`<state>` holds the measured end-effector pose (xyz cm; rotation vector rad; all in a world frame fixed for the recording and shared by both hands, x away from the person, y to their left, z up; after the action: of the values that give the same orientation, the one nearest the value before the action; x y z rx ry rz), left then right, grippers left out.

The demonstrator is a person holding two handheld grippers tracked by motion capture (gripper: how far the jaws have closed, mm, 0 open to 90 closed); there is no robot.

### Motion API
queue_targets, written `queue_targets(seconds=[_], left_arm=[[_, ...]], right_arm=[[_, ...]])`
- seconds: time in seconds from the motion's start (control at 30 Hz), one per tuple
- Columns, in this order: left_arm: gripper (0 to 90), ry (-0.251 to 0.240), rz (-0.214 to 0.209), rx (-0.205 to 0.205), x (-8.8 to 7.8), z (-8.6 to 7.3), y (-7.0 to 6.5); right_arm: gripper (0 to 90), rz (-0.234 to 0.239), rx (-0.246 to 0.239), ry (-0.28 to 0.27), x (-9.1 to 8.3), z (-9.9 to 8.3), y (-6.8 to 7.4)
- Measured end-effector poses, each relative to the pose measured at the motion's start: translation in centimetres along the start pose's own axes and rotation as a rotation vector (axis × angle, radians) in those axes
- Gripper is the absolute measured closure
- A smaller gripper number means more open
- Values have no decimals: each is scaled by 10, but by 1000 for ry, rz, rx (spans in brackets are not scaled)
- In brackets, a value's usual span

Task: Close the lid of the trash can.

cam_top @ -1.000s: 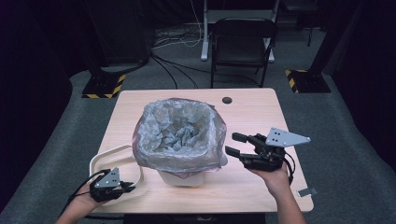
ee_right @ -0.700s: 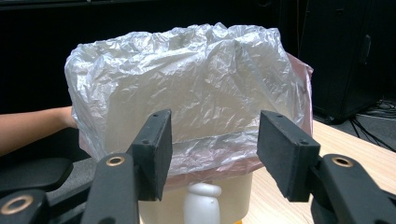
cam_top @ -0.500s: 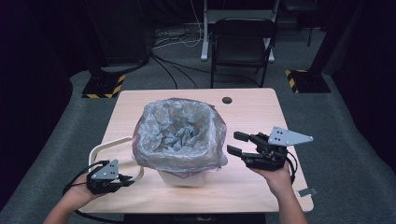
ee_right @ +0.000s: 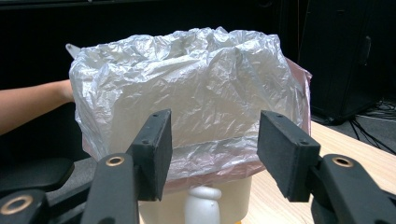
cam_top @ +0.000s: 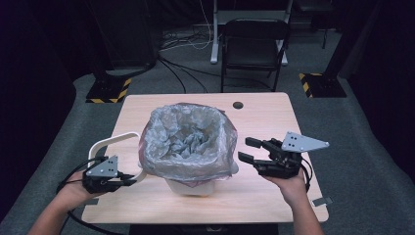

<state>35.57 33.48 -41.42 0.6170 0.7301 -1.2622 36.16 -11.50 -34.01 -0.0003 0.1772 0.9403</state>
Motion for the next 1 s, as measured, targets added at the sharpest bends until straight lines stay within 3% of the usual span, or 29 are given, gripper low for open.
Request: queue_targets(seconds=[0.37, 0.8, 1.0], left_arm=[[828, -39, -19, 9, -20, 18, 7], [829, 51, 13, 45, -48, 29, 7], [829, 34, 12, 54, -64, 38, 4]], right_arm=[[442, 5, -22, 40, -1, 9, 3], [442, 12, -46, 50, -1, 19, 8], [442, 7, -45, 50, 0, 20, 8]])
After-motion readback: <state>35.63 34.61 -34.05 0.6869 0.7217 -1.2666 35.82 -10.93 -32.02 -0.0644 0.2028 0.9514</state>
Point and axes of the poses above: each handheld gripper's, and its own axes: x roughly forward along the jaws, z roughly out of its top, y roughly to its left, the point moved 4 cm from there along x, roughly forward along the jaws, and after that the axes turned 8 degrees about -z, right-handed, at the moved point
